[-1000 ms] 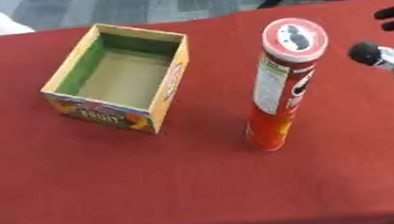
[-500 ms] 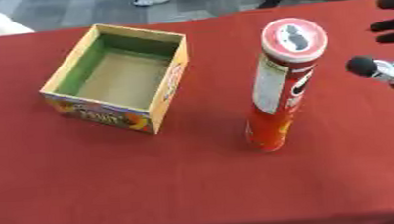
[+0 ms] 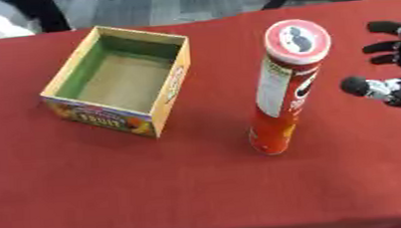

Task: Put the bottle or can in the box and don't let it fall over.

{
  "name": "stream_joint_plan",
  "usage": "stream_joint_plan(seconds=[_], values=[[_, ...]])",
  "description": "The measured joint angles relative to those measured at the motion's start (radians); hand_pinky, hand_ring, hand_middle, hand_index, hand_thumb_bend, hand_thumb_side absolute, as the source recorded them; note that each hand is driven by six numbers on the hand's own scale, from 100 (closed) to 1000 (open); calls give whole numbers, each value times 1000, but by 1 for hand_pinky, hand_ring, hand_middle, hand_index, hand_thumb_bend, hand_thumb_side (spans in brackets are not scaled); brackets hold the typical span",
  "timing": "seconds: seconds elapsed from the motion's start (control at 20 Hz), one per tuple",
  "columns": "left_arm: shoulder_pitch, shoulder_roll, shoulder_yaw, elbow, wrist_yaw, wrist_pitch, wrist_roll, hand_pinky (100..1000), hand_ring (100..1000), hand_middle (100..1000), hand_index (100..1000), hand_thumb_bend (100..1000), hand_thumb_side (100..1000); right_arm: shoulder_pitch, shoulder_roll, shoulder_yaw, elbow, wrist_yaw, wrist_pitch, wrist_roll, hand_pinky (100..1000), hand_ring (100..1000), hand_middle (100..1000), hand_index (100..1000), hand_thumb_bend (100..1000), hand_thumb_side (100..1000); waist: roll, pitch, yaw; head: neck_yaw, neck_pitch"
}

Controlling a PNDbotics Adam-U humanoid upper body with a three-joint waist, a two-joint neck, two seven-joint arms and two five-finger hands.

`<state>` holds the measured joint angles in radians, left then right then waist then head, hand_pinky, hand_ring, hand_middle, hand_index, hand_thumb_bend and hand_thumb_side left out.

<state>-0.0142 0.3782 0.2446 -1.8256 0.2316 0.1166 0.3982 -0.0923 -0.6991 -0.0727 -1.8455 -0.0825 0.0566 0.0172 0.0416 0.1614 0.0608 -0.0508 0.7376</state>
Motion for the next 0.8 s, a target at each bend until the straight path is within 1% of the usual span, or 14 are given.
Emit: stream_joint_plan(seconds=[0.8], values=[[-1, 0, 0, 0, 0, 0, -1, 712, 839, 762, 789, 437, 772, -1, 27, 48, 57, -29, -17, 40, 766, 797, 903, 893, 1000, 541, 2, 2, 2, -5, -2]])
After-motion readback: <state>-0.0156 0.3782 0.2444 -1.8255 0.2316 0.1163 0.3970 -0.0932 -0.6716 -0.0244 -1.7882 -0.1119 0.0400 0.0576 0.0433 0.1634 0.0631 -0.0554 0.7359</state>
